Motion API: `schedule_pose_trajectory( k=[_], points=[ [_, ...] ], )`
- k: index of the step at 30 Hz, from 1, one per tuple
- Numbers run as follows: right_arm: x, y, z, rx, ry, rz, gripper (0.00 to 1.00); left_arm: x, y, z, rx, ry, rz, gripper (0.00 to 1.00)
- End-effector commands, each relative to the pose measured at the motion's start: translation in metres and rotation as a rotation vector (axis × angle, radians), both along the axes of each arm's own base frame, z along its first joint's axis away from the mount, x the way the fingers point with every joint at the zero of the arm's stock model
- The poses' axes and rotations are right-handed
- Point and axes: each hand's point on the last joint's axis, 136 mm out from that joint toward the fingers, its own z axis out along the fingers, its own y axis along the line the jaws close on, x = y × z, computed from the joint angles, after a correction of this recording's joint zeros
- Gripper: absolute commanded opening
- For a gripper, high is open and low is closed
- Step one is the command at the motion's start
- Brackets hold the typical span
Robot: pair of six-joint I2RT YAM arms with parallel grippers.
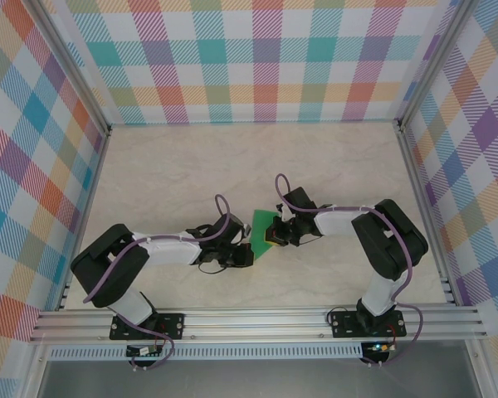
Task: Fold a paper plane with a square sheet of paper (pick it up from the middle)
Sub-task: Third fold the triangle at the center of the table.
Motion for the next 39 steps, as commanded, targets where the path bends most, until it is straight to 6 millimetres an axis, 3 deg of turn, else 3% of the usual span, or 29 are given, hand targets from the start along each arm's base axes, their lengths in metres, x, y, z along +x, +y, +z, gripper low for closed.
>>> schedule_pose_trajectory(
  k=[1, 15, 17, 23, 27, 33, 39],
  points=[
    [-0.018, -0.029, -0.038, -0.176, 0.082, -0.018, 0.02, -0.03, 0.037, -0.029, 0.135, 0.122, 0.013, 0.07],
    [-0.016, -0.028, -0.037, -0.171, 0.08, -0.016, 0.02, -0.032, 0.049, -0.024, 0.14, 0.131, 0.055, 0.08],
    [-0.016, -0.027, -0.036, -0.17, 0.081, -0.016, 0.02, -0.028, 0.043, -0.013, 0.105, 0.116, 0.052, 0.08],
    [-0.015, -0.027, -0.035, -0.169, 0.079, -0.02, 0.02, -0.006, 0.023, 0.043, -0.012, -0.007, 0.048, 0.11],
    [-0.015, -0.027, -0.035, -0.172, 0.08, -0.02, 0.02, 0.013, 0.008, 0.061, -0.066, -0.053, 0.054, 0.11],
    [-0.015, -0.027, -0.035, -0.171, 0.081, -0.019, 0.02, 0.037, -0.02, 0.047, -0.068, -0.031, 0.033, 0.1],
    [-0.014, -0.025, -0.033, -0.164, 0.081, -0.02, 0.03, 0.033, -0.015, 0.007, 0.024, 0.042, 0.022, 0.07]
  ],
)
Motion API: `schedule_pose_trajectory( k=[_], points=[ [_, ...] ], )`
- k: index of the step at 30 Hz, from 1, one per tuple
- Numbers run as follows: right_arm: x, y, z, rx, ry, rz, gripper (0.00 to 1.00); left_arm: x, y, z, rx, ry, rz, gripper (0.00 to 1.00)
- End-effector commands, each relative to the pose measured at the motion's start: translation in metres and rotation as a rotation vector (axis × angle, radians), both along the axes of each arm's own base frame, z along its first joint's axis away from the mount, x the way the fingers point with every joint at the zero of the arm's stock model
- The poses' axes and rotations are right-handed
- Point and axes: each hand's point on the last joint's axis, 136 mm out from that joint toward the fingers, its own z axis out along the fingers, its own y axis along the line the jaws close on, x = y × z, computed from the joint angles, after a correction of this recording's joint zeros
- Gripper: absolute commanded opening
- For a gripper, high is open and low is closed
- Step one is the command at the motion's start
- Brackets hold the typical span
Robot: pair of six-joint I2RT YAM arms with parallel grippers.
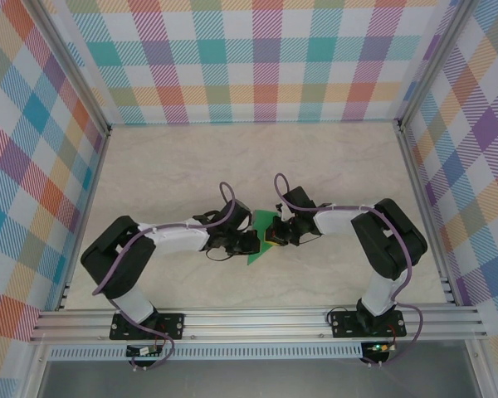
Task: Fold a paper plane with a square sheet of paper (pick it up from the middle)
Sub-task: Third fold the triangle at the center of the table.
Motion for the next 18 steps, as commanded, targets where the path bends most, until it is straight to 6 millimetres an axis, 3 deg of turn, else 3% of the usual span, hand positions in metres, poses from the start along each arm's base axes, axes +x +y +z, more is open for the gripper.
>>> schedule_pose_trajectory(
  k=[1, 9, 14, 18],
  points=[
    [-0.014, -0.025, -0.033, -0.153, 0.074, -0.03, 0.03, -0.002, 0.009, -0.014, 0.048, 0.026, -0.011, 0.07],
    [-0.005, -0.013, -0.016, -0.099, 0.045, -0.018, 0.04, -0.019, 0.039, -0.043, 0.155, 0.045, 0.0, 0.06],
    [0.0, -0.005, 0.02, -0.016, -0.027, -0.01, 0.04, -0.017, 0.04, -0.042, 0.158, 0.038, 0.007, 0.05],
    [-0.009, 0.004, 0.04, 0.052, -0.055, 0.009, 0.03, -0.015, 0.037, -0.04, 0.15, 0.034, 0.007, 0.05]
  ],
)
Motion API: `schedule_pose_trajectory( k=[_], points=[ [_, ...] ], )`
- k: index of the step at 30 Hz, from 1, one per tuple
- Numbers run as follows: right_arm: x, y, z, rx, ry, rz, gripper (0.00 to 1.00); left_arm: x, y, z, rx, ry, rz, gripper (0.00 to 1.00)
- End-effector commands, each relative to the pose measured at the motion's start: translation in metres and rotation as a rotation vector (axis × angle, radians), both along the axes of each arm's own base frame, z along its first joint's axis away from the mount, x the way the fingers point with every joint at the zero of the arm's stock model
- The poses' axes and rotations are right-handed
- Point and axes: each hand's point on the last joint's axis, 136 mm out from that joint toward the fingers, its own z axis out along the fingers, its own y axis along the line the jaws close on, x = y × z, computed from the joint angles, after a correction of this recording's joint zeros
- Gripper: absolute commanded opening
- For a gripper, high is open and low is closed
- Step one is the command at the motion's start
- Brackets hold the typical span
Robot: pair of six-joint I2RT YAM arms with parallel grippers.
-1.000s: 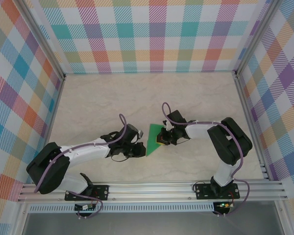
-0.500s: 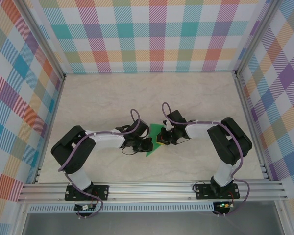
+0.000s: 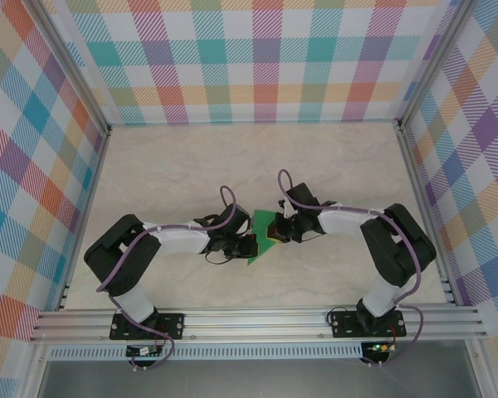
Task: Fold a paper plane with a square sheet of paper (pick it up from the middle)
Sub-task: Third fold the triangle at the center of the table.
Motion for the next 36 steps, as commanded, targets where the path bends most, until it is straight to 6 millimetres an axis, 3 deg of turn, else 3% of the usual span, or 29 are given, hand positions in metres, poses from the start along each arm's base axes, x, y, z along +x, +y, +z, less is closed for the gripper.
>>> schedule_pose_trajectory(
  k=[1, 7, 17, 23, 26, 32, 36],
  points=[
    [-0.014, 0.006, 0.013, 0.041, -0.008, 0.017, 0.03, -0.011, 0.03, -0.025, 0.131, 0.044, 0.017, 0.05],
    [-0.035, 0.015, -0.003, 0.008, 0.036, 0.037, 0.01, -0.01, 0.027, -0.022, 0.119, 0.044, 0.016, 0.05],
    [-0.043, 0.019, -0.031, -0.022, 0.101, 0.044, 0.0, -0.01, 0.025, -0.023, 0.114, 0.047, 0.014, 0.05],
    [-0.045, 0.009, -0.045, -0.097, 0.124, 0.029, 0.0, -0.009, 0.025, -0.022, 0.111, 0.048, 0.013, 0.05],
    [-0.045, 0.007, -0.041, -0.104, 0.115, 0.03, 0.0, -0.01, 0.026, -0.021, 0.119, 0.046, 0.011, 0.05],
    [-0.026, 0.012, -0.015, -0.063, 0.034, 0.022, 0.01, -0.011, 0.027, -0.021, 0.125, 0.046, 0.007, 0.05],
    [-0.02, 0.008, -0.027, -0.072, 0.042, 0.005, 0.0, -0.01, 0.027, -0.021, 0.125, 0.047, 0.006, 0.05]
  ],
)
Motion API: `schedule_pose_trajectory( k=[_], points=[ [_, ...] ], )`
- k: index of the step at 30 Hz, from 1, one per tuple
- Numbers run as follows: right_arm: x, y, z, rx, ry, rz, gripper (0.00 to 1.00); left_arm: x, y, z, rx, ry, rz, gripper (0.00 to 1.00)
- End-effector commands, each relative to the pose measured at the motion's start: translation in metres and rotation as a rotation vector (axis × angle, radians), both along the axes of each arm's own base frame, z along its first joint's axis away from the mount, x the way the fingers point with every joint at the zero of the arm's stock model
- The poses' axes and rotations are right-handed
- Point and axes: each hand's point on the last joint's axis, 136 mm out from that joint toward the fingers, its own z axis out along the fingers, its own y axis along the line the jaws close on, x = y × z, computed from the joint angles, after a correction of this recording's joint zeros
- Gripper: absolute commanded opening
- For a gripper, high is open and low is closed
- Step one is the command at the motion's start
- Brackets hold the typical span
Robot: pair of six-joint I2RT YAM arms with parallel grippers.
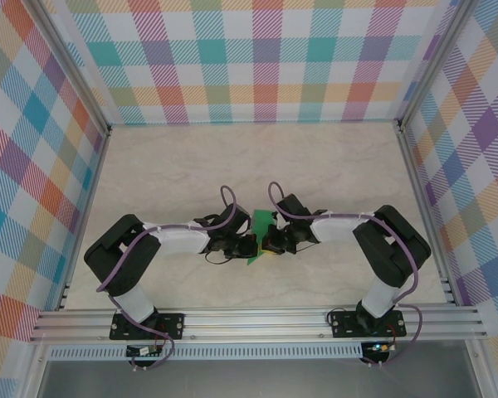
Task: Fold a paper plane with a square sheet of paper (pick it up from the middle)
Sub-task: Third fold the triangle at the center of the table.
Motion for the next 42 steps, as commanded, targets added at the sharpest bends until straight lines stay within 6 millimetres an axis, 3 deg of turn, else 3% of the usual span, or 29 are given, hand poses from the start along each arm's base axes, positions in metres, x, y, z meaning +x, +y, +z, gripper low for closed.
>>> schedule_pose_trajectory(
  k=[1, 6, 14, 31, 42],
  points=[
    [0.008, -0.006, -0.01, -0.026, -0.011, -0.014, 0.0, -0.01, 0.026, -0.021, 0.12, 0.049, 0.015, 0.05],
    [0.003, -0.014, -0.024, -0.03, 0.02, -0.042, 0.0, -0.01, 0.027, -0.02, 0.121, 0.047, 0.015, 0.04],
    [0.022, -0.029, -0.005, 0.051, -0.029, -0.095, 0.01, -0.011, 0.029, -0.022, 0.13, 0.049, 0.014, 0.04],
    [0.054, -0.056, 0.006, 0.115, -0.051, -0.182, 0.02, -0.01, 0.029, -0.021, 0.135, 0.048, 0.012, 0.03],
    [0.049, -0.041, 0.044, 0.183, -0.112, -0.144, 0.05, -0.009, 0.028, -0.017, 0.13, 0.041, 0.013, 0.04]
  ],
)
